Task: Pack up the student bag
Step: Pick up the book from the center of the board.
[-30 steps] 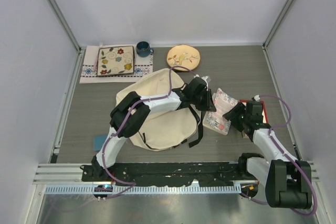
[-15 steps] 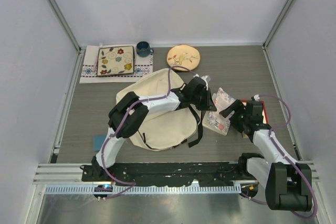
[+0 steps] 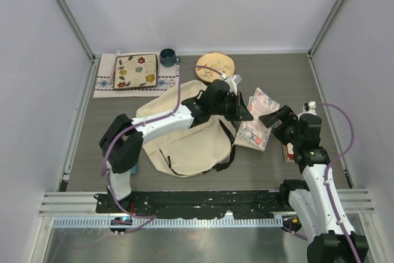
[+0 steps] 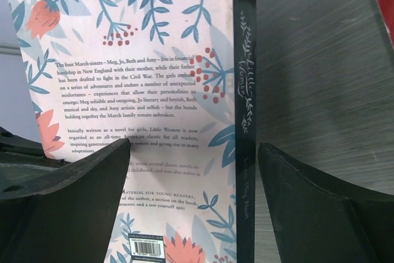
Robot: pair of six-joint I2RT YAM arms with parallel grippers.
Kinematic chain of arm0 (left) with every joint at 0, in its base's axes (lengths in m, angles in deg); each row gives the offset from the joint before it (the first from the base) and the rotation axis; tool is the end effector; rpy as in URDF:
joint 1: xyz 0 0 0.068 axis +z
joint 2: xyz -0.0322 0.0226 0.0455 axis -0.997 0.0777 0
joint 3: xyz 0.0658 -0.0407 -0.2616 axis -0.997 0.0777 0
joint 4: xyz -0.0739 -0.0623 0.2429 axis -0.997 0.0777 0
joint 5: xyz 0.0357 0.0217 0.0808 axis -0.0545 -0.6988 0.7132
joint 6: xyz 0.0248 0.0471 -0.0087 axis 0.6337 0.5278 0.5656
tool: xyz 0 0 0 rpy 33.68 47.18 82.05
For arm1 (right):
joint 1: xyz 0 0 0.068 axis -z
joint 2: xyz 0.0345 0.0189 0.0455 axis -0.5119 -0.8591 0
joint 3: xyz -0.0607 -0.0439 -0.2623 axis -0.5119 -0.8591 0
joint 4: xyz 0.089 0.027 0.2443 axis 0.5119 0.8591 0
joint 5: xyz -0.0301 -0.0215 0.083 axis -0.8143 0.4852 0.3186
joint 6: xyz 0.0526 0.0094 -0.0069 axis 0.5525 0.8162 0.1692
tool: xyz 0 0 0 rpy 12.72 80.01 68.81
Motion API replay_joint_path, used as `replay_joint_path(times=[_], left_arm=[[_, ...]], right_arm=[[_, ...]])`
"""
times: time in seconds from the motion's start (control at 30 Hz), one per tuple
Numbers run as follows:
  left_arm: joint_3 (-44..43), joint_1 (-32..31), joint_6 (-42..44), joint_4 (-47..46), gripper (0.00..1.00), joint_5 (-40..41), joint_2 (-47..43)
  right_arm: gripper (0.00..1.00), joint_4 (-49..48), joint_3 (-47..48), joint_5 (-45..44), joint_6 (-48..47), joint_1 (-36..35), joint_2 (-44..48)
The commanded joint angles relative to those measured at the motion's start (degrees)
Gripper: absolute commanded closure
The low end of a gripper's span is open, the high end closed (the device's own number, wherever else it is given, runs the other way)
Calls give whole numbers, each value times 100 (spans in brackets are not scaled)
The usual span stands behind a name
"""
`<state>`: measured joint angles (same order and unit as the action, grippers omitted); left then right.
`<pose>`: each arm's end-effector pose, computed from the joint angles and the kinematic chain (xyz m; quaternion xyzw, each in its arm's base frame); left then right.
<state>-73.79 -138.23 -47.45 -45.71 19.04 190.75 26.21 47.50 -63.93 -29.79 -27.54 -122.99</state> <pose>0.2629 -0.3623 0.2656 0.0951 0.8402 -0.4851 0.2230 0.1620 0.0005 0.2273 0.2786 0.8155 0.2818 0.4219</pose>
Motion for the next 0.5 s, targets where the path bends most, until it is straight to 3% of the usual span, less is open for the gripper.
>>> replay_joint_path(times=[0.0, 0.47], left_arm=[[73, 127, -67, -980, 100, -375, -782], [917, 399, -331, -2281, 100, -1007, -1644]], right_arm=[[10, 190, 460, 389, 178, 27, 235], [10, -1575, 435, 2384, 871, 27, 341]])
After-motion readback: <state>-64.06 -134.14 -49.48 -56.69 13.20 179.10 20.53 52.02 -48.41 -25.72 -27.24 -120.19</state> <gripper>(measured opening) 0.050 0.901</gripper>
